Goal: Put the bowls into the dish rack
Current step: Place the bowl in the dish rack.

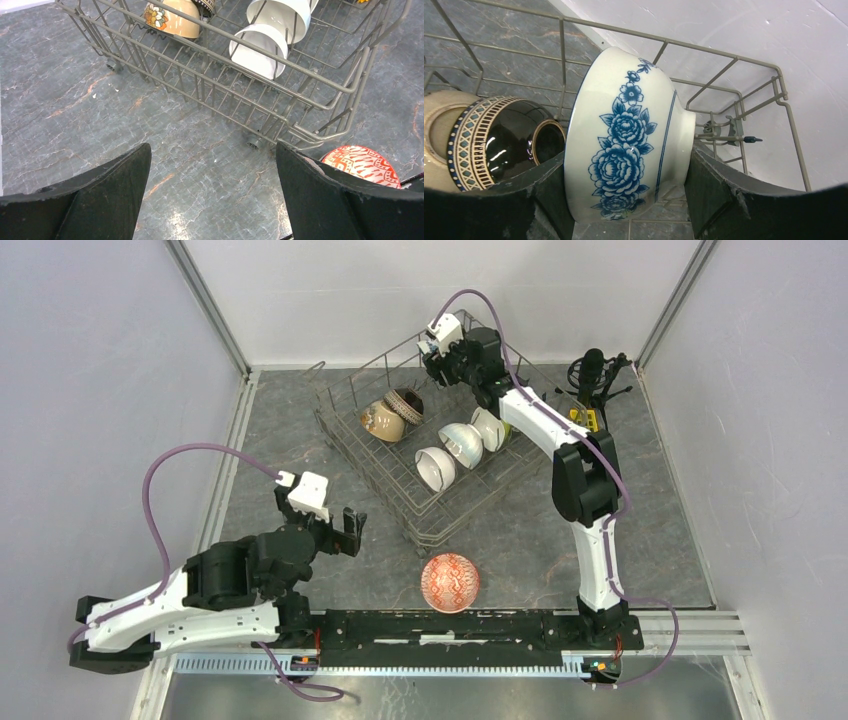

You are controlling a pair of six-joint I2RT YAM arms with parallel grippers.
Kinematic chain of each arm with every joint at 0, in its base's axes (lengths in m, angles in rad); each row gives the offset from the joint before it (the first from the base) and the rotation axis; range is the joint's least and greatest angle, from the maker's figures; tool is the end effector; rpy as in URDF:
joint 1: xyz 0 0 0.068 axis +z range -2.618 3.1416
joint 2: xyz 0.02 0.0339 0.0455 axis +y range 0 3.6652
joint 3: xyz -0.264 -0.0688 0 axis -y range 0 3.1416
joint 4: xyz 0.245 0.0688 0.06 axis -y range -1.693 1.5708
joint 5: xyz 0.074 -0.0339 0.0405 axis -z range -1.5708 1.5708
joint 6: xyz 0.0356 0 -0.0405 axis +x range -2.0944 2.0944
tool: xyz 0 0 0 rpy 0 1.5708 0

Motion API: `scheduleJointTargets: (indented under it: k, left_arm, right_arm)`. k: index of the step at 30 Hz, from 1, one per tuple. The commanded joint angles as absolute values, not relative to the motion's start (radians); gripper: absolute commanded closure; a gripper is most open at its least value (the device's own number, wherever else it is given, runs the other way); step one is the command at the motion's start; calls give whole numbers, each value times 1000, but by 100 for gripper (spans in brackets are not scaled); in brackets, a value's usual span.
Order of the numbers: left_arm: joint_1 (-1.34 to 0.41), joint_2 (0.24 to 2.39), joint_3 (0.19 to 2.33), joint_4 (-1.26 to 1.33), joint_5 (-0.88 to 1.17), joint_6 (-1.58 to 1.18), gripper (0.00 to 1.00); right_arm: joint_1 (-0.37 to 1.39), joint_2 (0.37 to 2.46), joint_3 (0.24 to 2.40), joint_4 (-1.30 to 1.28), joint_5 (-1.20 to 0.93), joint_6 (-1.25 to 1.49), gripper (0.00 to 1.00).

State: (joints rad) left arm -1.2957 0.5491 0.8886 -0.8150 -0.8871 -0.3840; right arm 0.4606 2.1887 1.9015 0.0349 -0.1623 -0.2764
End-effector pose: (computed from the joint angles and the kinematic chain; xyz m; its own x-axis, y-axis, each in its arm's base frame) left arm 0.0515 -0.0807 0.3453 -0.2729 0.0957 -0.9573 0.3435 0.9392 -0.0040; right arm 0.4727 0.2410 0.2896 -0.0572 -0.3290 -0.9426 -0.6179 0.7533 -0.2254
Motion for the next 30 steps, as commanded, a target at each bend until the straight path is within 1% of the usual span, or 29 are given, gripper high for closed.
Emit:
scheduleJointTargets:
  k: [1, 10, 27, 30]
  left_arm:
    - [-1287, 551, 887, -798, -914, -332, 0]
    - [-1272, 555, 887, -789, -901, -327, 0]
    - [-1243, 559, 885, -775, -854, -316, 0]
    - [-1241, 561, 885, -775, -848, -317, 0]
  right_arm:
    - [460, 2190, 1971, 85, -133, -341, 100]
    - [471, 2215, 1967, 67, -167, -352, 100]
    - [522, 2262, 1981, -36, -77, -441, 100]
    - [522, 2265, 1977, -44, -74, -437, 96]
